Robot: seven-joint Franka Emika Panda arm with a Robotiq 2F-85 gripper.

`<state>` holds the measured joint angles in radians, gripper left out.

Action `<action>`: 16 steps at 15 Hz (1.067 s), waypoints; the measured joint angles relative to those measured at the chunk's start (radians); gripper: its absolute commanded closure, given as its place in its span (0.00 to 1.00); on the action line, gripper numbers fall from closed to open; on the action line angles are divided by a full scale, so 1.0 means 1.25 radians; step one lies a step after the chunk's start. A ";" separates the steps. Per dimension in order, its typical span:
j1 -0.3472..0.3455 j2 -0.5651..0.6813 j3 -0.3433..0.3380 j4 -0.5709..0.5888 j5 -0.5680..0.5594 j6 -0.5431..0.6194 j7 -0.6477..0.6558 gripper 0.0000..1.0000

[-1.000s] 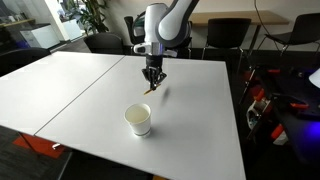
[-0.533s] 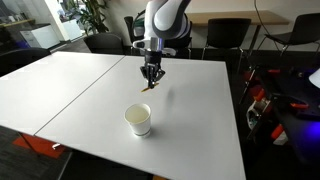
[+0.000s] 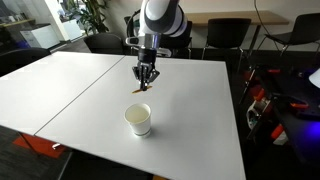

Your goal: Put the pen into the white cup.

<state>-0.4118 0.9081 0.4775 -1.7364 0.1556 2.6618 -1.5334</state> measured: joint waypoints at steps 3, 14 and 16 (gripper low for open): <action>-0.013 0.000 0.028 0.002 0.064 0.002 -0.011 0.97; -0.098 0.005 0.134 -0.005 0.251 0.015 -0.125 0.97; -0.121 0.009 0.160 -0.011 0.284 0.015 -0.160 0.97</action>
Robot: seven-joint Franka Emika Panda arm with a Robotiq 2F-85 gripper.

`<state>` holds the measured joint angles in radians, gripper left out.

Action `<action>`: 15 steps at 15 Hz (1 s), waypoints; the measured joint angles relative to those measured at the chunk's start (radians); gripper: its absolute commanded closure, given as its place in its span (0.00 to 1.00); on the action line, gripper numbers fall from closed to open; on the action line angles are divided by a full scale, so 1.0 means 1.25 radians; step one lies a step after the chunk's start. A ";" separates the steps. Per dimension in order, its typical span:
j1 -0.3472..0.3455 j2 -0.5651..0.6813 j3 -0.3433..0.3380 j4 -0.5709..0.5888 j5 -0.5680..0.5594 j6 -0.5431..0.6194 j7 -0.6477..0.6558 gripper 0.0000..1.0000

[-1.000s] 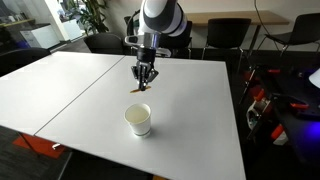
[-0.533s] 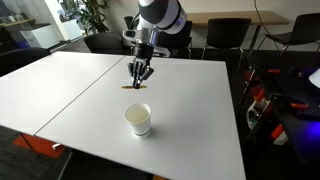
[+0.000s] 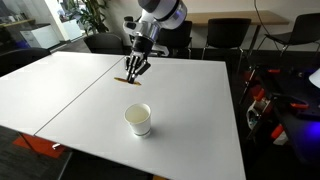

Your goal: Put the pen into the white cup.

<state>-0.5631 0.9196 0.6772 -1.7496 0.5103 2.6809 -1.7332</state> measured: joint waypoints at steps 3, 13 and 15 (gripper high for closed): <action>-0.035 0.011 0.041 -0.013 0.034 -0.002 -0.049 0.97; -0.127 0.017 0.118 -0.074 0.120 -0.175 -0.215 0.97; -0.127 0.016 0.116 -0.075 0.136 -0.219 -0.236 0.97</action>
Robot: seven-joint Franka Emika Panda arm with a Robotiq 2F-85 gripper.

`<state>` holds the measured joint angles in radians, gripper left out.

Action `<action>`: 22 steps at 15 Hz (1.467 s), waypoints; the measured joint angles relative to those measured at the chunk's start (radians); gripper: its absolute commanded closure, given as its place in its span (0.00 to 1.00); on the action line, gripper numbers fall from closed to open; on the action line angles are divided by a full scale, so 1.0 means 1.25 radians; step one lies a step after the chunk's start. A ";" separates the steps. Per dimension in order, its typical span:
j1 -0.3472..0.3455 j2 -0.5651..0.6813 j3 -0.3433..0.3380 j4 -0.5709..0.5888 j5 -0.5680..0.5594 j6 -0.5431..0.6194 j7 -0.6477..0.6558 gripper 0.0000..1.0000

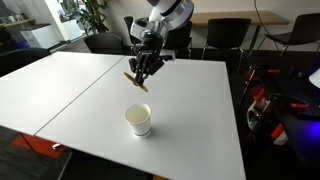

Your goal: Put the pen into the white cup.

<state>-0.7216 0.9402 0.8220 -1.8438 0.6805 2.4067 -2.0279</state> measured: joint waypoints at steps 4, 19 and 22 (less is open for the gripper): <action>0.011 -0.003 -0.011 0.001 0.039 -0.067 -0.044 0.97; 0.295 -0.039 -0.269 0.117 0.206 -0.243 -0.151 0.97; 0.348 -0.045 -0.326 0.144 0.239 -0.257 -0.155 0.97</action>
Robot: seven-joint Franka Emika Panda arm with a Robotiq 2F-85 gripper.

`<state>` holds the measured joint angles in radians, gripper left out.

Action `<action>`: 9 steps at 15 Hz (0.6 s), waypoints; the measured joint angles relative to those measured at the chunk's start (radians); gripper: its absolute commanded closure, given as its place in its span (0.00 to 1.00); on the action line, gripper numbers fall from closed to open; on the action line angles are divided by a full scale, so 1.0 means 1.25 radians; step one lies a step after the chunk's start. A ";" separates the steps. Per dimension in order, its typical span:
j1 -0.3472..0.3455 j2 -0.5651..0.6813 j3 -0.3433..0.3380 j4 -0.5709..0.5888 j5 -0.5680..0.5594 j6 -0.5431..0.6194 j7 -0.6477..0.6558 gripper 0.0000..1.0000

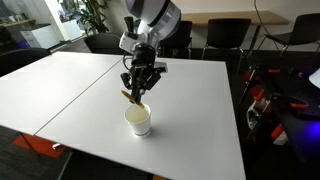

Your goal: Put the pen into the white cup.

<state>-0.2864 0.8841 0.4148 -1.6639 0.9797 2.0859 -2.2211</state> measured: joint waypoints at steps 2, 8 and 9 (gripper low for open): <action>0.029 -0.001 -0.033 0.014 0.011 0.000 -0.001 0.97; 0.088 -0.001 -0.100 0.034 0.016 0.000 -0.001 0.97; 0.093 -0.001 -0.106 0.036 0.016 0.000 -0.001 0.97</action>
<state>-0.1702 0.8831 0.2824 -1.6194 0.9997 2.0858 -2.2222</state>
